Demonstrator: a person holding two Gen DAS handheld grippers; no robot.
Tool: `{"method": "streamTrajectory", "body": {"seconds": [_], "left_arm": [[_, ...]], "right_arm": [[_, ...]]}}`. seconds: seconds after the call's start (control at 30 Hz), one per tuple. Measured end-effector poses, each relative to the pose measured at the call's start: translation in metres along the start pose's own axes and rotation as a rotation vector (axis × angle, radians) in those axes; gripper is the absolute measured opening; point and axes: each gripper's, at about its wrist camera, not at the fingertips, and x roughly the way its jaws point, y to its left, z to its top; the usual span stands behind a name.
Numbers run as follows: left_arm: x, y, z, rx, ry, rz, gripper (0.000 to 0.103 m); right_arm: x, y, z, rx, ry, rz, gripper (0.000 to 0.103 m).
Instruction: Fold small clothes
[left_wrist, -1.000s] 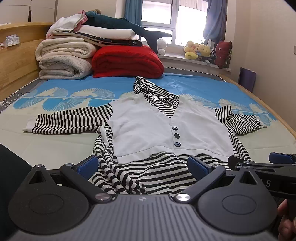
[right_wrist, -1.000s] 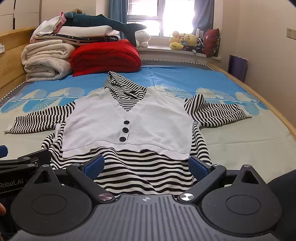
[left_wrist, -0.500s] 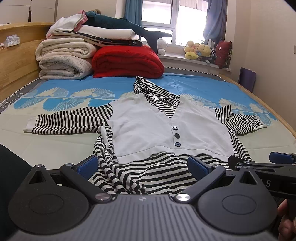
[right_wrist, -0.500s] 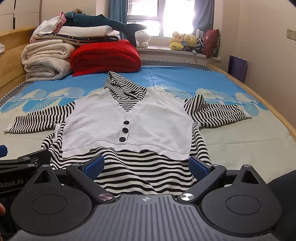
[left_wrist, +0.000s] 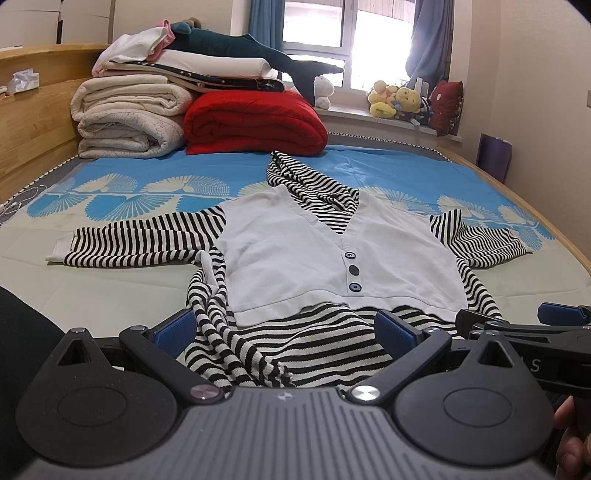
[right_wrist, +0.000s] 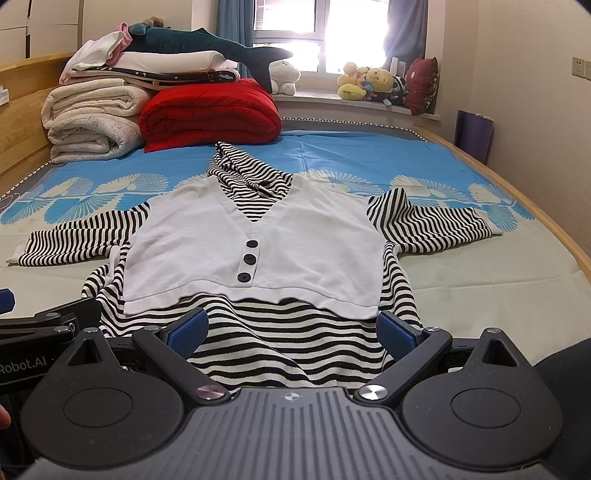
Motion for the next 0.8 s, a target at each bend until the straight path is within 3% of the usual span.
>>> {"method": "streamTrajectory", "body": {"seconds": [0.37, 0.47, 0.6, 0.73, 0.8], "left_arm": [[0.002, 0.004, 0.001, -0.002, -0.008, 0.003, 0.102], [-0.001, 0.01, 0.016, -0.003, -0.031, 0.031, 0.101], [0.003, 0.03, 0.057, 0.01, -0.111, 0.048, 0.091], [0.033, 0.062, 0.107, 0.013, -0.174, 0.074, 0.079], [0.054, 0.084, 0.133, 0.0, -0.234, 0.081, 0.061]], "right_arm": [[-0.002, 0.001, 0.0, -0.002, -0.019, -0.001, 0.097], [-0.007, -0.007, 0.004, 0.037, -0.052, 0.008, 0.097], [-0.008, -0.021, 0.015, 0.085, -0.075, 0.016, 0.097], [-0.005, -0.034, 0.035, 0.09, -0.119, -0.009, 0.097], [-0.002, -0.04, 0.049, 0.095, -0.153, -0.011, 0.097]]}}
